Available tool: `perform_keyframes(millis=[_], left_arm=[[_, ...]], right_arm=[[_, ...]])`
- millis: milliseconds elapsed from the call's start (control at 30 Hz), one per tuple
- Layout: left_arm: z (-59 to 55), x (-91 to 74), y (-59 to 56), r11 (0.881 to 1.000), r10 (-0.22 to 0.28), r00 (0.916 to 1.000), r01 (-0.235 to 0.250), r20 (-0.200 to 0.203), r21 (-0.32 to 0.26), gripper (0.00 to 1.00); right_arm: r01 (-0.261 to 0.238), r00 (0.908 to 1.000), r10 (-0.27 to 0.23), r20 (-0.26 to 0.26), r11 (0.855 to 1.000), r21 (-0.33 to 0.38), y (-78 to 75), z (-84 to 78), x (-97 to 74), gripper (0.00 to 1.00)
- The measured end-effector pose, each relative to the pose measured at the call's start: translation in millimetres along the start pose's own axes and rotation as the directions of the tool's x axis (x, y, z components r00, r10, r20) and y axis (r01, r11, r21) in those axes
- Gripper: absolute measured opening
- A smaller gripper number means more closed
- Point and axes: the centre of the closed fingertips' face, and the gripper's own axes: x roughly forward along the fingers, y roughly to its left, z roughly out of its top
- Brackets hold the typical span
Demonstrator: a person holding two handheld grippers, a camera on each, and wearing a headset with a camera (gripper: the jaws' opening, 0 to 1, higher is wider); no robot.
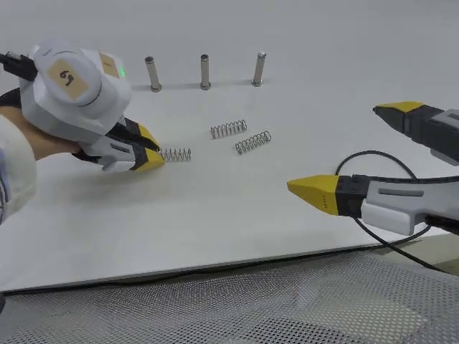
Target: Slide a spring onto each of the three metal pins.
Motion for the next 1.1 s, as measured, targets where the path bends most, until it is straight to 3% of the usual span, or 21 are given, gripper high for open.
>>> perform_keyframes(millis=[433, 900, 1100], left_arm=[[-0.4, 0.1, 1.5, 0.995, 0.033, 0.9995, -0.033, -0.001, -0.092, 0.03], [6.8, -11.4, 3.1, 0.993, 0.055, 0.9981, -0.052, 0.029, -0.102, 0.03], [8.8, -18.4, 3.9, 0.99, 0.06, 0.9971, -0.054, 0.046, -0.132, 0.03]], right_arm=[[-0.003, 1.0, 0.003, 0.007, 1.0, -0.006, -2.9, 2.6, 0.6, 0.86], [-0.019, 0.9997, 0.02, 0.012, 0.999, -0.036, -3.7, 6.8, -0.3, 0.85], [-0.044, 0.999, 0.044, -0.012, 0.996, -0.083, -4.5, 5.3, 0.9, 0.84]])
